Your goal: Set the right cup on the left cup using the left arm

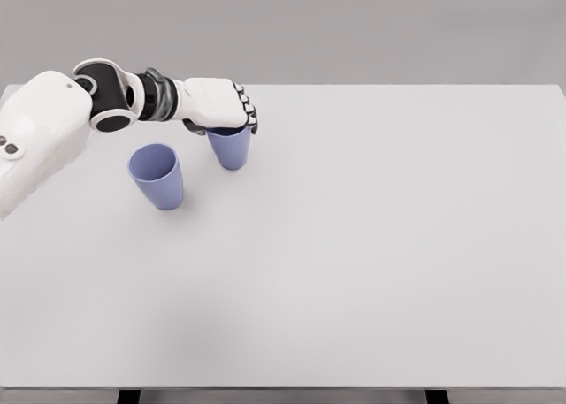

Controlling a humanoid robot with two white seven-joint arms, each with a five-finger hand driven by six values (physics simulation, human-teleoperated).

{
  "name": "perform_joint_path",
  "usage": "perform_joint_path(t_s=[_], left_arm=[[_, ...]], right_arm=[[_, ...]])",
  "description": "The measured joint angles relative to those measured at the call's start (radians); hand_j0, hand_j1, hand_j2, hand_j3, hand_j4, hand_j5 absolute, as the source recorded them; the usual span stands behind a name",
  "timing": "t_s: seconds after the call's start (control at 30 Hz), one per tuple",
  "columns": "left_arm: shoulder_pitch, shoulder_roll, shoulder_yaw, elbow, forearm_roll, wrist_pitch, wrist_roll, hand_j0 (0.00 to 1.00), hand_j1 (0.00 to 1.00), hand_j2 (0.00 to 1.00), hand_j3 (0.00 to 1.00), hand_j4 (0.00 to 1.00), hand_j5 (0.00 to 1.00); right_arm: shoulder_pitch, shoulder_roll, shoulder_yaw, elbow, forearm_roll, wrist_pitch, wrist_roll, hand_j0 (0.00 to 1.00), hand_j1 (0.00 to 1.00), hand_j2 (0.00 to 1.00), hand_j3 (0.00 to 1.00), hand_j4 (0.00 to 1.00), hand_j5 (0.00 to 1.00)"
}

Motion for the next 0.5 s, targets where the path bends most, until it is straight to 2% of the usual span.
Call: perform_joint_path(t_s=[0.5], left_arm=[[-0.006,0.022,0.056,-0.01,0.024,-0.009,-0.007,0.73,0.73,0.73,0.73,0.73,0.73]], right_arm=[[0.0,0.0,0.0,0.0,0.0,0.0,0.0,1.0,1.0,1.0,1.0,1.0,1.0]])
